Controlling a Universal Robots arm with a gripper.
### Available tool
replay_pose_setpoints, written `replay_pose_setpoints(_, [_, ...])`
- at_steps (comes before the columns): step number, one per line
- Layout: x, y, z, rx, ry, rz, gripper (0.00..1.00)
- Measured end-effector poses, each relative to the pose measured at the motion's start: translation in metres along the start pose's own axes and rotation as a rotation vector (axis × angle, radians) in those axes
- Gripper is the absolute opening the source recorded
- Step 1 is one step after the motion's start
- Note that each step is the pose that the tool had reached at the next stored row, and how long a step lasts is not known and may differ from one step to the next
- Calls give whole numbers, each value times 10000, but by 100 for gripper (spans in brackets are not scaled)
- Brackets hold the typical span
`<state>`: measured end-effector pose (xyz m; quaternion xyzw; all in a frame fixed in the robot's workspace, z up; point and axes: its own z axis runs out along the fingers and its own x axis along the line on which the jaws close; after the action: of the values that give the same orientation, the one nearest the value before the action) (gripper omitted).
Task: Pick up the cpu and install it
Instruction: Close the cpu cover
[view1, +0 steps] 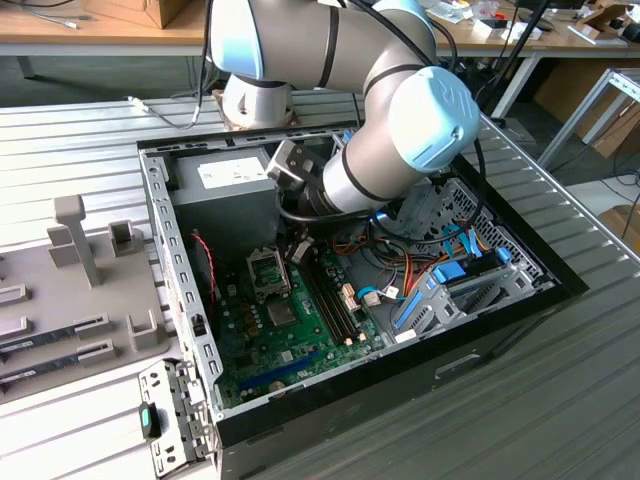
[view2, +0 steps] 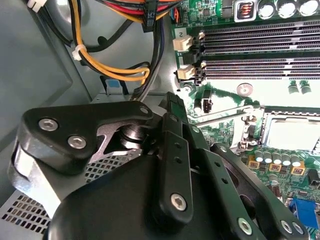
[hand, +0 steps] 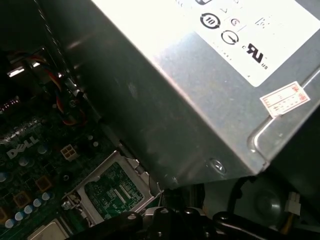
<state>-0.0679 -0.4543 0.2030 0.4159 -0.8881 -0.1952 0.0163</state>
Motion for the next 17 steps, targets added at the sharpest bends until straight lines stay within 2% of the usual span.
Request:
replay_pose_setpoints(6, [-2, 15, -30, -1, -4, -1, 11])
replay_pose_setpoints(11, [14, 34, -31, 0, -5, -2, 11])
replay_pose_setpoints(17, [31, 29, -57, -28, -38, -10, 11])
